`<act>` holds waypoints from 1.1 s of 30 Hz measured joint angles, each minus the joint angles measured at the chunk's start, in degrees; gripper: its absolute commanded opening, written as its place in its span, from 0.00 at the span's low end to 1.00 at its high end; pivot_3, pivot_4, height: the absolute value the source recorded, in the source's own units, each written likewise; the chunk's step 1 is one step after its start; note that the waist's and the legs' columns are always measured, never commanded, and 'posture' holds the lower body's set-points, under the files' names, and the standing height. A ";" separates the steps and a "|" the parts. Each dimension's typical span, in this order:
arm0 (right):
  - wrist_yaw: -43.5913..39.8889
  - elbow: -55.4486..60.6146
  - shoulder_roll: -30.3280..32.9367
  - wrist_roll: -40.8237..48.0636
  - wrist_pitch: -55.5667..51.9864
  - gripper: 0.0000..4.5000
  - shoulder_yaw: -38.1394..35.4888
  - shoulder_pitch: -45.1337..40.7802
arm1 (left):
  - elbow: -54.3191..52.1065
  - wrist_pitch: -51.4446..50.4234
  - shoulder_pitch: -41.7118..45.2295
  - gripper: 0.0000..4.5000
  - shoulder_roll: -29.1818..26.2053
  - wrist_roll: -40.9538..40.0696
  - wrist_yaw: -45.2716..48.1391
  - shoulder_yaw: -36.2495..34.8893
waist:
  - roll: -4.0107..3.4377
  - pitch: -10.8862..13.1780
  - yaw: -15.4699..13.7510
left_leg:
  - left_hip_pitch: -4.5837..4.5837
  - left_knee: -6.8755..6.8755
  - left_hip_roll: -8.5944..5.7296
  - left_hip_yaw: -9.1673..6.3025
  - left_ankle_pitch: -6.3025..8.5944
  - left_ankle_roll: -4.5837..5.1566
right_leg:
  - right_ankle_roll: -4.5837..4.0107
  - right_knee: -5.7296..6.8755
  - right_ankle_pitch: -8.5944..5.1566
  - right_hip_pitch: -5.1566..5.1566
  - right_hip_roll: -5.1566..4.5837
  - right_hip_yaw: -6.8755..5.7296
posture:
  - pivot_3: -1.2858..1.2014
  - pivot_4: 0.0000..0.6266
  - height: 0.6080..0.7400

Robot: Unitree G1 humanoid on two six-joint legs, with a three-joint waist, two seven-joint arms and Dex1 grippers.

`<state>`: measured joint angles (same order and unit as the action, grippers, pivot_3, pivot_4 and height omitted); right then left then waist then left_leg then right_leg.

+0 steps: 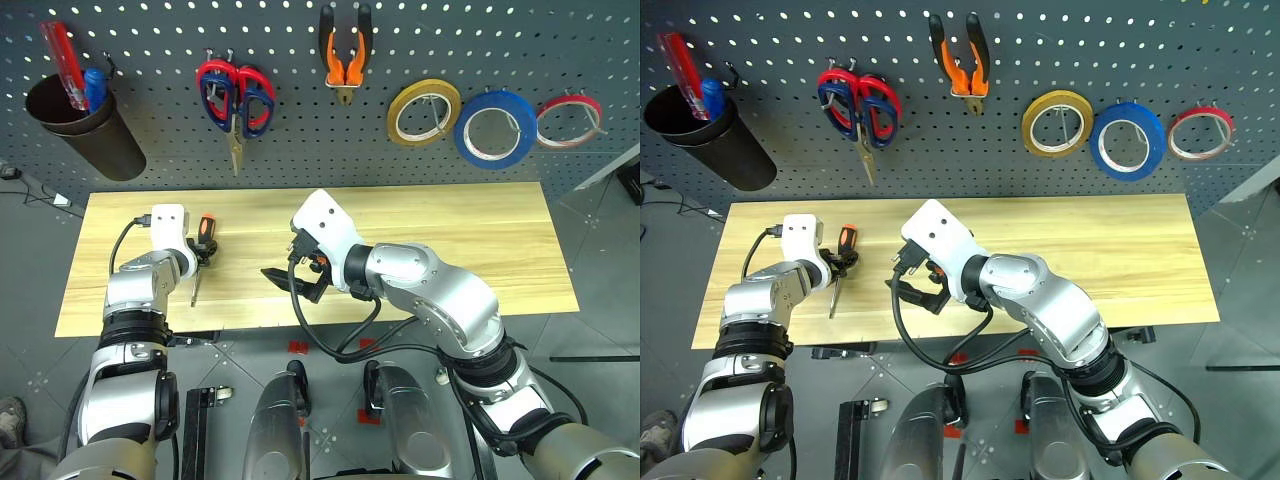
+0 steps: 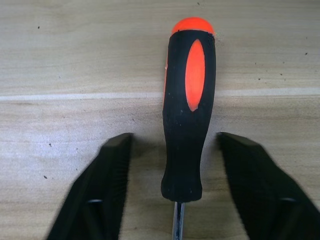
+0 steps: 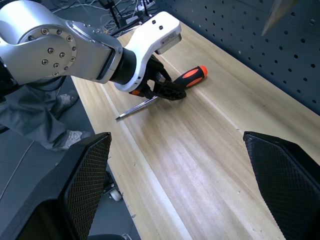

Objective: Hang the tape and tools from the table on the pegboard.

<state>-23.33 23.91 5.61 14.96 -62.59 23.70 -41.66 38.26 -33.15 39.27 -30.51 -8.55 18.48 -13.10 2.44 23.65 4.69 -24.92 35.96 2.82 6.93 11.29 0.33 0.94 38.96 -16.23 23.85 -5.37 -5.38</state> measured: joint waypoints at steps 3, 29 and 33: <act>0.00 -0.53 0.85 -0.30 0.84 1.00 0.00 0.15 | 0.50 1.52 -0.09 0.20 0.00 0.04 0.68 0.00 | 0.02 -0.02 0.03 | -0.01 0.00 -0.01 0.00 0.00 0.00 | 0.00 0.00 0.00 0.00 -0.01 -0.02 | 0.43 0.67 1.00; -15.27 2.90 14.57 0.16 29.61 1.00 -2.82 10.70 | -56.93 16.26 -35.45 0.13 6.12 6.95 -9.72 -0.34 | 0.97 -4.05 1.55 | -0.67 0.10 -0.14 -0.36 0.01 -0.07 | 0.06 -0.09 -0.01 0.20 -0.15 -0.50 | 0.44 0.34 1.00; -16.71 0.77 14.74 0.42 31.17 1.00 -4.90 10.66 | -65.19 19.32 -38.15 0.13 5.57 12.36 -12.20 -0.91 | 1.04 -5.36 1.42 | -0.71 0.10 -0.11 -0.51 0.00 -0.07 | 0.05 -0.02 -0.01 0.19 -0.11 -0.69 | 0.45 0.30 1.00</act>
<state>-40.05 24.68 20.35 15.38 -31.43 18.80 -31.00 -26.93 -13.83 1.12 -24.95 3.81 6.27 -14.02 3.48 18.29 6.11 -25.63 36.06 2.71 6.42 11.29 0.26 1.00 38.94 -16.25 24.05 -5.48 -6.07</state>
